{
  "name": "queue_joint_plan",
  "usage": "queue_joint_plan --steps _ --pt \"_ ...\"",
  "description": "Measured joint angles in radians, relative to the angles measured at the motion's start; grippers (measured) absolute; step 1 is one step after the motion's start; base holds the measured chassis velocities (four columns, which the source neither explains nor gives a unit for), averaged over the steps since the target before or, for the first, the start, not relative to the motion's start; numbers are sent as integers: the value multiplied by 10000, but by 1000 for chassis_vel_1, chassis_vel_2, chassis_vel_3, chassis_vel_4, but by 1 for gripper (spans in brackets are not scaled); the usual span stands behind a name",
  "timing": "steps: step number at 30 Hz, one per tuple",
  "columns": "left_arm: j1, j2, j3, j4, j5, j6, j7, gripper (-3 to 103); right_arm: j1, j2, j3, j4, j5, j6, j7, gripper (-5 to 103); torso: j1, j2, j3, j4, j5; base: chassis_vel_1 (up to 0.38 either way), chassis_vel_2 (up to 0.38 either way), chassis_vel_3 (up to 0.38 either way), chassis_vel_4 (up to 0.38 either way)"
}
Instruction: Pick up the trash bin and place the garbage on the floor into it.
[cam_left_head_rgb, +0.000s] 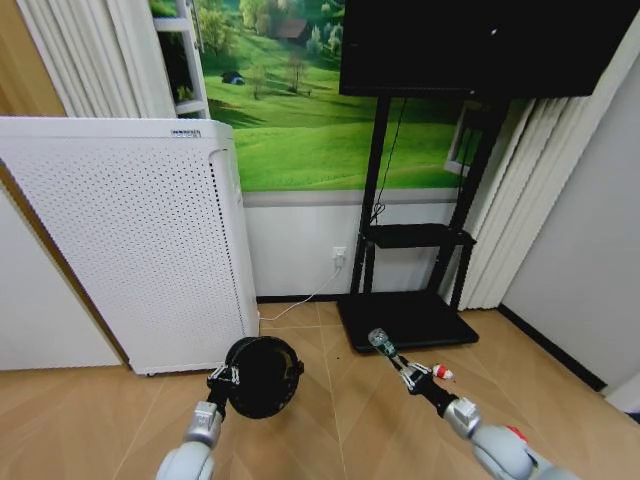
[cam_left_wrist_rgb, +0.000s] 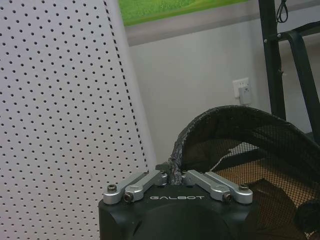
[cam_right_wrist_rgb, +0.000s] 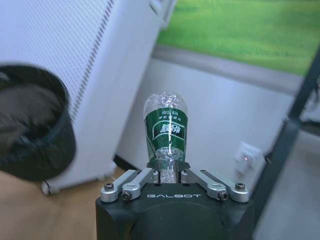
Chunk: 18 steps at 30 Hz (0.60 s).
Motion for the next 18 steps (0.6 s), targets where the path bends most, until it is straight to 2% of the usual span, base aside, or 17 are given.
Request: queue_joint_plan --steps 9,12,16,18 --pt "-333 -63 430 317 33 -5 0 4 588 417 -1226 842 -407 497 -182 15 0 0 0 0 0 0 0 0 0" --pt "-528 -79 616 501 46 -5 -1 4 1082 734 -2125 751 -552 694 -183 15 0 0 0 1 -1 0 0 0 0" --pt "-624 -95 718 616 61 -7 -2 4 1461 1023 -2726 514 -817 769 -176 15 0 0 1 -2 2 0 0 0 0" --pt "-738 -187 881 804 120 -18 -1 4 2302 1559 -3712 -37 -1133 870 -148 15 0 0 1 1 1 0 0 0 0"
